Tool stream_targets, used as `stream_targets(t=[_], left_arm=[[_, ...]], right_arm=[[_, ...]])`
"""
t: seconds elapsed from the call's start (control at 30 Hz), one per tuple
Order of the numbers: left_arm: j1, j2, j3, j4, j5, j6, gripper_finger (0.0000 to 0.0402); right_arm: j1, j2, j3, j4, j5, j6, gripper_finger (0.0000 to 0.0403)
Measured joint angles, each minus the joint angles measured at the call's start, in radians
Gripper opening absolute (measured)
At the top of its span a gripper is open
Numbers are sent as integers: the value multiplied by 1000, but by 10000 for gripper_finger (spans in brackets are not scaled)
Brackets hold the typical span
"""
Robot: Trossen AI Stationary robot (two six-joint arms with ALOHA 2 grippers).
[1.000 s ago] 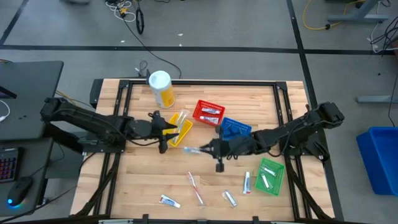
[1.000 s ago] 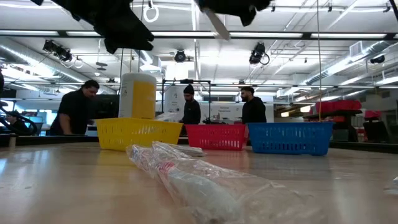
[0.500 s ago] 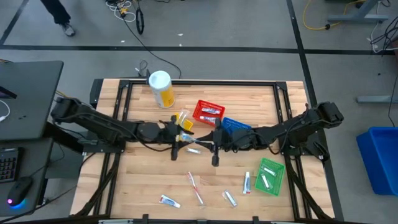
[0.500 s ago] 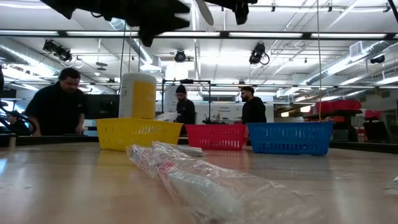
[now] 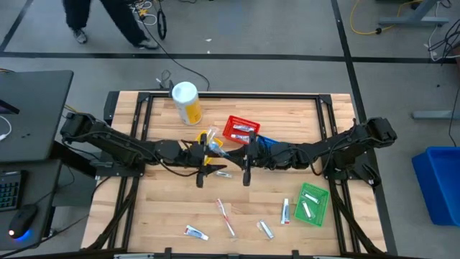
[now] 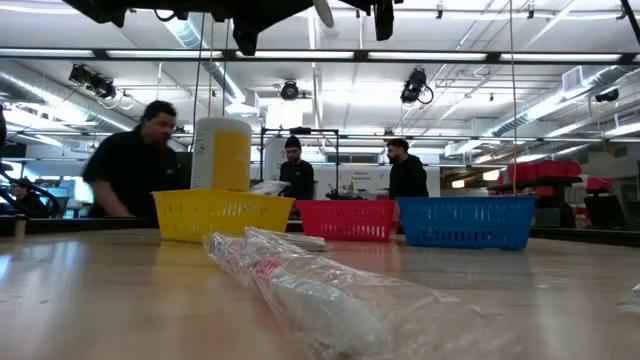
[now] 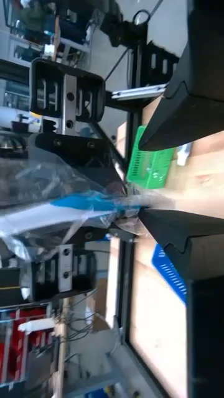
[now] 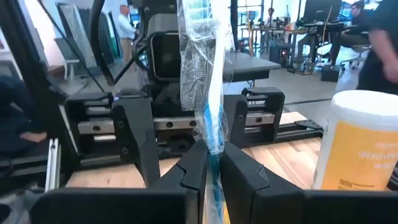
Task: Pick & Place Travel size toiletries
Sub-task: Put the blue toothbrush into the yellow bin
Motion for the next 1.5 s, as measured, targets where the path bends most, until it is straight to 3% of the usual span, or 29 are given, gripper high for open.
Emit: stream_targets(t=[0.2, 0.5, 0.8, 0.93, 1.07, 1.5], left_arm=[[0, 0, 0, 17, -25, 9, 171], [1, 0, 0, 11, -30, 0, 171], [1, 0, 0, -25, -62, -17, 171], [2, 0, 0, -15, -89, -21, 171], [2, -1, 0, -10, -110, -14, 171], [2, -2, 0, 36, -112, -2, 171]], right_arm=[[-9, 22, 0, 45, -66, 17, 44], [-8, 27, 0, 59, -68, -2, 44], [5, -27, 0, 18, 161, -94, 44], [5, -37, 0, -9, 136, -41, 44], [1, -37, 0, -6, 48, 34, 44], [-8, 66, -1, 165, 52, 59, 44]])
